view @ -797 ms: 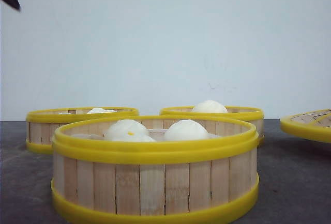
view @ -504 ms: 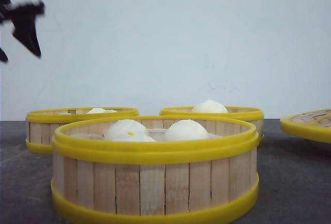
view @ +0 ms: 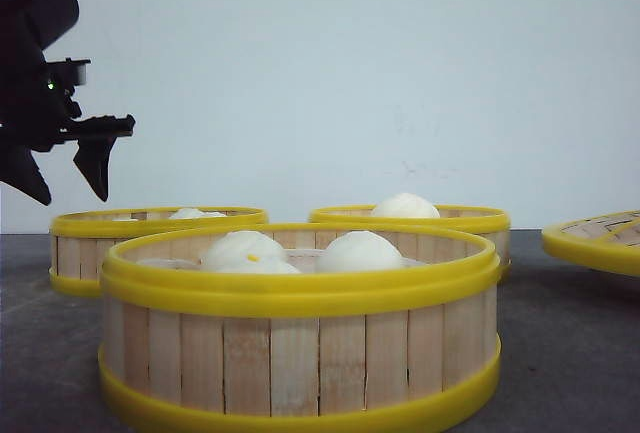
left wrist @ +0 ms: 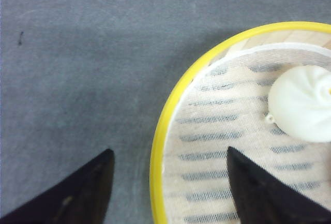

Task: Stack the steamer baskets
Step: 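Reach the left gripper down to the rim of the farther steamer basket, then close the left gripper on the basket rim and lift it, then carry the held basket over the front basket with the left gripper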

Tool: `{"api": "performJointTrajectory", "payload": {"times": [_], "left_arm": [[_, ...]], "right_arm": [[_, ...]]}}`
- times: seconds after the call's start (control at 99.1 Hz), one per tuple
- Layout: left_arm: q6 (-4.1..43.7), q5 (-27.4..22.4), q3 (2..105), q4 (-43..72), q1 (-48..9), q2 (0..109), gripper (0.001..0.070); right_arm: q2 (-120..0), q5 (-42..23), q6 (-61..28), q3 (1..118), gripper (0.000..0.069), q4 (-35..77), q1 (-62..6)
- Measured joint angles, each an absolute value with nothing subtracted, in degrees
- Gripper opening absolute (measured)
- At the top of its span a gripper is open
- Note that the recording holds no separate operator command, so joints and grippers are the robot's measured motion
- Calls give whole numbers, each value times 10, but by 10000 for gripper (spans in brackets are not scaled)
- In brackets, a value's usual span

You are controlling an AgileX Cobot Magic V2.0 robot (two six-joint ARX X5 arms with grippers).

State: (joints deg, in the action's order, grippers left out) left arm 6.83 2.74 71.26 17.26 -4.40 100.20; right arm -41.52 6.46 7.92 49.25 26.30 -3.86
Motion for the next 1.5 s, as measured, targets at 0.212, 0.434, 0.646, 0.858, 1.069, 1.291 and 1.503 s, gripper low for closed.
{"api": "performJointTrajectory", "payload": {"times": [0.212,0.434,0.646,0.858,1.069,1.291,1.503], "left_arm": [[69,27,714,174,-41,1036,307],[71,28,714,183,-34,1054,252],[82,26,714,181,-34,1054,73],[86,27,715,182,-34,1054,28],[112,-22,716,183,-14,1054,28],[125,-68,716,209,25,986,28],[111,-153,722,262,25,860,28]], "right_arm": [[-416,64,79,493,446,263,-39],[-416,62,79,493,446,263,-39],[-425,62,79,493,446,263,-39],[-437,62,79,493,446,266,-39],[-437,62,79,493,446,266,-39],[-437,62,79,493,446,266,-39],[-437,62,79,493,446,266,-39]]}}
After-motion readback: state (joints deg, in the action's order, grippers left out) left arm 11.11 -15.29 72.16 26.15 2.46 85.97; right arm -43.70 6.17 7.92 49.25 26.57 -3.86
